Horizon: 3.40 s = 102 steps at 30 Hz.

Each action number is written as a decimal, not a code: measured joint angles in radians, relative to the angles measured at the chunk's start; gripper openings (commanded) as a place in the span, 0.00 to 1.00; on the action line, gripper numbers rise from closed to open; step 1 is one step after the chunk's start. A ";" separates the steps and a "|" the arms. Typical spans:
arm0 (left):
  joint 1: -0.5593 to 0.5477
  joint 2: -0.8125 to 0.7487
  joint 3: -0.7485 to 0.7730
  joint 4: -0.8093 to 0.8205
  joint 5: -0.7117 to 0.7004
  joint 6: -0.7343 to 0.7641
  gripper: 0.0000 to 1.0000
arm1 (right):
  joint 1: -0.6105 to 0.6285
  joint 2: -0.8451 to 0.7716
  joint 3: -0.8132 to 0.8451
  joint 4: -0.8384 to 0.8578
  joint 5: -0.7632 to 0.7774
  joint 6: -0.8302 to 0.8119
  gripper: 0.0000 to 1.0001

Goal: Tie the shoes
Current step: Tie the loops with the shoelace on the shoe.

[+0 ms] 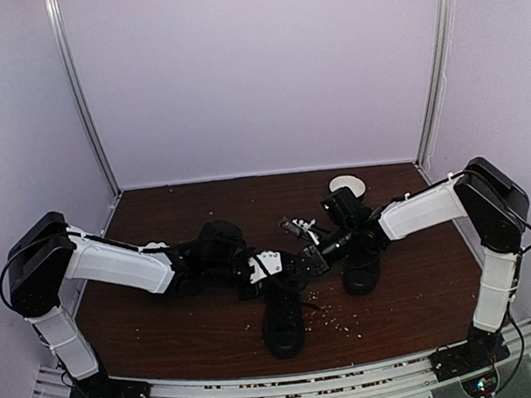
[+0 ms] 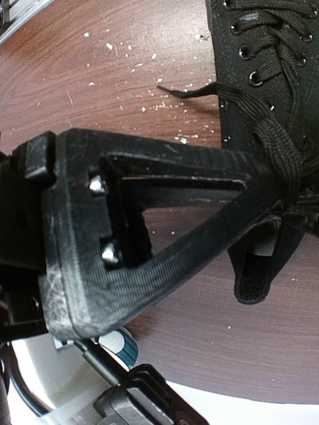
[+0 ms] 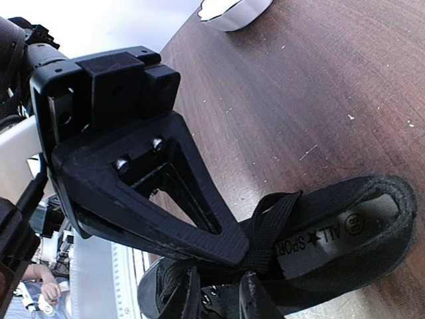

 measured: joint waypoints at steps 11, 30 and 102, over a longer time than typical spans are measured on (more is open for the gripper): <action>0.000 0.000 0.000 -0.001 0.008 -0.001 0.05 | 0.002 0.017 0.001 0.026 -0.017 0.061 0.18; -0.003 -0.030 -0.037 0.019 -0.026 -0.019 0.32 | -0.016 0.000 -0.003 -0.005 0.032 0.065 0.00; -0.060 -0.050 0.001 -0.106 -0.124 0.164 0.00 | 0.003 -0.002 0.135 -0.283 0.017 -0.139 0.06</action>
